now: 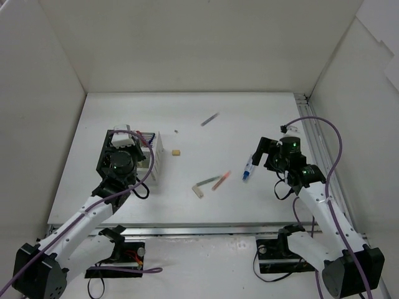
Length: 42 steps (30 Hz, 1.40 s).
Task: Sort the stationery into containers
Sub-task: Place the pen in the storage box, then pick up the pen from the center of the board.
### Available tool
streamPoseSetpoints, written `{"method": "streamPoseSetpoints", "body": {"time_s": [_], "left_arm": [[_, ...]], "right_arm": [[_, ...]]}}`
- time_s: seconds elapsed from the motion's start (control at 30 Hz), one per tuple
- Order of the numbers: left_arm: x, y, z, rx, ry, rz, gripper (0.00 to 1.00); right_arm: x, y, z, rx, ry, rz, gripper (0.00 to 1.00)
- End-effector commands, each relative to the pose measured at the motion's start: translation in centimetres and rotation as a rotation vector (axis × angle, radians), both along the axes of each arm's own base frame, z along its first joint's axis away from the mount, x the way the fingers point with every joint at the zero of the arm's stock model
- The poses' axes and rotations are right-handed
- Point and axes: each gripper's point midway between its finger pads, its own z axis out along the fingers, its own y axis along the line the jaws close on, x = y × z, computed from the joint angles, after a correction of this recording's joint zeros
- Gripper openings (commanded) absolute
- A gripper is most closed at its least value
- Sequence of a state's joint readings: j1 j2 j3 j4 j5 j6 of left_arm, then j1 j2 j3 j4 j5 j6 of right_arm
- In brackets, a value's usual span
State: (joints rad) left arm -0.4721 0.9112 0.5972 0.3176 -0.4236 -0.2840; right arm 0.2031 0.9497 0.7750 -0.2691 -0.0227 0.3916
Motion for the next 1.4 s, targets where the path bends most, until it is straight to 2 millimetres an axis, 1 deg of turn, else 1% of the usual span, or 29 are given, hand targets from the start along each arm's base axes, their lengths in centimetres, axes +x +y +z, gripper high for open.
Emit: {"method": "streamPoseSetpoints", "body": {"time_s": [0.0,0.13,0.27,0.3,0.33,0.37,0.43,0.47,0.53,0.57,0.6,0.63,0.67,0.7,0.73,0.8,0.83,0.87,0.9,0.93,0.97,1.0,1.03,1.07,1.13,1.17,1.2,1.27,1.37], "left_arm": [[0.3,1.8,1.3,-0.111,-0.075,0.099,0.00],[0.9,2.5,-1.6,-0.135,-0.047,0.132,0.00],[0.9,1.4,-3.3,-0.152,0.009,0.085,0.00],[0.7,1.5,-3.7,-0.146,0.033,0.088,0.04],[0.6,1.5,-3.8,-0.150,0.039,0.087,0.11],[0.4,1.5,-3.8,-0.153,0.043,0.088,0.25],[0.0,1.4,-3.7,-0.150,0.055,0.074,0.38],[-0.2,1.4,-3.3,-0.155,0.050,0.068,0.53],[-0.6,0.5,-2.8,-0.145,0.064,0.002,0.66],[-0.5,0.2,-1.7,-0.131,0.052,-0.020,0.66],[-0.7,0.0,-1.7,-0.109,0.073,-0.040,0.67],[-0.8,-0.8,-1.5,-0.096,0.084,-0.089,0.70],[-0.8,-1.7,-0.2,-0.087,0.071,-0.127,0.75],[-0.9,-2.3,-0.4,-0.053,0.092,-0.161,0.79],[-1.0,-3.7,-0.2,-0.037,0.097,-0.230,0.88],[-1.0,-6.7,0.6,0.032,0.103,-0.352,0.97],[-1.0,-8.9,2.0,0.041,0.086,-0.446,1.00],[-1.1,-11.1,0.2,0.079,0.147,-0.514,1.00],[-1.5,-13.2,0.0,0.122,0.159,-0.620,1.00],[-1.1,-14.8,1.6,0.140,0.145,-0.660,1.00],[-1.3,-16.8,-1.3,0.193,0.240,-0.718,1.00],[-1.3,-17.9,-1.9,0.226,0.271,-0.754,1.00],[-0.8,-19.2,-0.9,0.248,0.258,-0.779,1.00],[-0.6,-20.5,-3.6,0.285,0.329,-0.815,1.00],[-1.0,-23.6,-3.5,0.307,0.322,-0.917,1.00],[-1.1,-24.5,-5.7,0.330,0.382,-0.953,1.00],[-2.0,-25.9,-6.1,0.332,0.395,-1.027,0.99],[-2.0,-27.0,-7.8,0.393,0.423,-1.083,0.96],[-1.9,-26.8,-10.3,0.455,0.473,-1.105,0.95]], "right_arm": [[1.2,0.8,1.1,0.018,-0.057,0.029,0.98],[1.1,0.9,1.1,0.015,-0.062,0.038,0.98],[0.8,0.9,1.2,0.017,-0.070,0.043,0.98],[0.7,1.0,1.2,0.017,-0.073,0.047,0.98],[0.6,0.8,1.5,0.016,-0.085,0.042,0.98],[0.5,0.8,1.4,0.013,-0.085,0.040,0.98],[0.5,0.6,1.6,0.010,-0.094,0.032,0.98],[0.4,0.6,1.7,0.009,-0.096,0.033,0.98],[0.4,0.7,1.8,0.014,-0.100,0.038,0.98],[0.4,0.7,1.8,0.014,-0.098,0.036,0.98],[0.4,0.7,1.9,0.017,-0.101,0.034,0.98],[0.4,0.7,2.0,0.019,-0.105,0.035,0.98],[0.3,0.6,1.9,0.018,-0.104,0.034,0.98],[0.3,0.6,2.0,0.017,-0.106,0.033,0.98],[0.3,0.6,2.1,0.017,-0.111,0.027,0.98],[0.4,0.2,2.0,0.006,-0.113,0.011,0.98],[0.2,0.2,1.9,0.006,-0.105,0.008,0.98],[0.2,0.2,1.8,0.010,-0.099,0.002,0.98],[0.1,0.1,1.6,0.012,-0.088,-0.006,0.98],[-0.2,0.0,1.1,0.013,-0.057,-0.014,0.98],[-0.3,0.0,1.0,0.025,-0.037,-0.025,0.98],[-0.4,0.0,0.4,0.022,-0.004,-0.033,0.98],[-0.9,-0.3,-0.1,0.017,0.035,-0.043,0.98],[-0.7,-0.7,-0.1,0.023,0.048,-0.066,0.98],[-0.8,-1.8,-1.0,0.000,0.098,-0.114,0.98],[-0.8,-1.8,-1.3,-0.001,0.115,-0.119,0.98],[-1.0,-2.1,-1.7,-0.006,0.140,-0.129,0.98],[-1.1,-2.3,-2.1,-0.007,0.158,-0.128,0.98],[-1.4,-2.5,-2.5,-0.017,0.172,-0.121,0.98]]}}
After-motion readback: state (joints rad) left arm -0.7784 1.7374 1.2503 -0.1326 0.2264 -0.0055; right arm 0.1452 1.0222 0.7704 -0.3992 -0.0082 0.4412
